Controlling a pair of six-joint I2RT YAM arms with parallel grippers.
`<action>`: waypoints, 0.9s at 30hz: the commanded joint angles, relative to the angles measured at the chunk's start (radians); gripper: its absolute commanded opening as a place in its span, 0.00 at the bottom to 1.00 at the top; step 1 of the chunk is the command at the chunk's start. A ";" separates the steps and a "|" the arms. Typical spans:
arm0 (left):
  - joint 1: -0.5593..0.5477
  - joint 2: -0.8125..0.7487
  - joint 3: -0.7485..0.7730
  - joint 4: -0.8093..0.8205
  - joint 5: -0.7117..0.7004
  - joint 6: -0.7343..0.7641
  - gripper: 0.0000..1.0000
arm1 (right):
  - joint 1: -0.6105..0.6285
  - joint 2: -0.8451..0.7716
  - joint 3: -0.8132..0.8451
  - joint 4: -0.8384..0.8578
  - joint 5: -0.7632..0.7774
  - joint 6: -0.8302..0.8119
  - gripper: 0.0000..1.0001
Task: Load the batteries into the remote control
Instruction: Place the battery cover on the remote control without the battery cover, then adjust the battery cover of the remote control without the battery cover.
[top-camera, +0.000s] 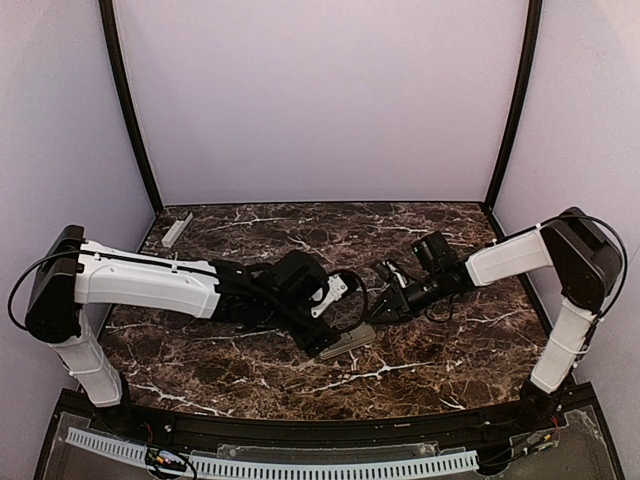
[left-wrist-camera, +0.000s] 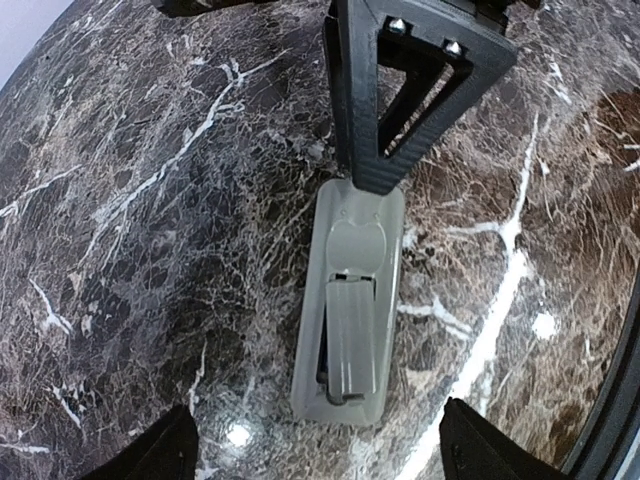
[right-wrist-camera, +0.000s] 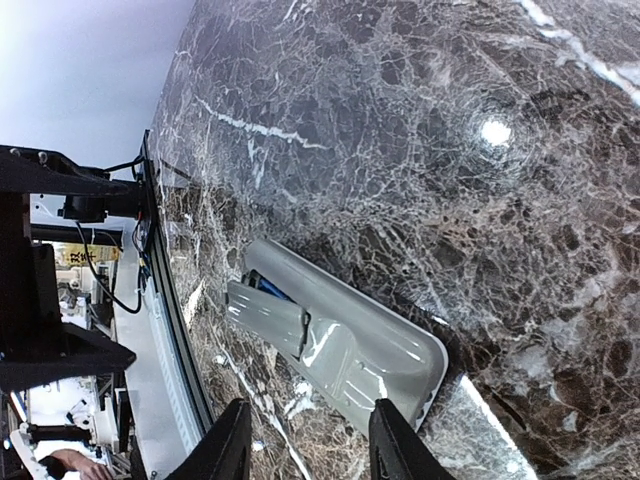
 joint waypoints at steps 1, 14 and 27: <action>0.054 -0.105 -0.122 0.087 0.161 -0.001 0.81 | -0.002 -0.040 0.033 -0.046 0.005 -0.037 0.39; 0.091 -0.046 -0.176 0.119 0.264 0.070 0.39 | 0.027 -0.044 0.040 -0.073 0.006 -0.032 0.37; 0.091 0.046 -0.120 0.097 0.231 0.061 0.38 | 0.027 -0.034 0.044 -0.076 0.003 -0.038 0.37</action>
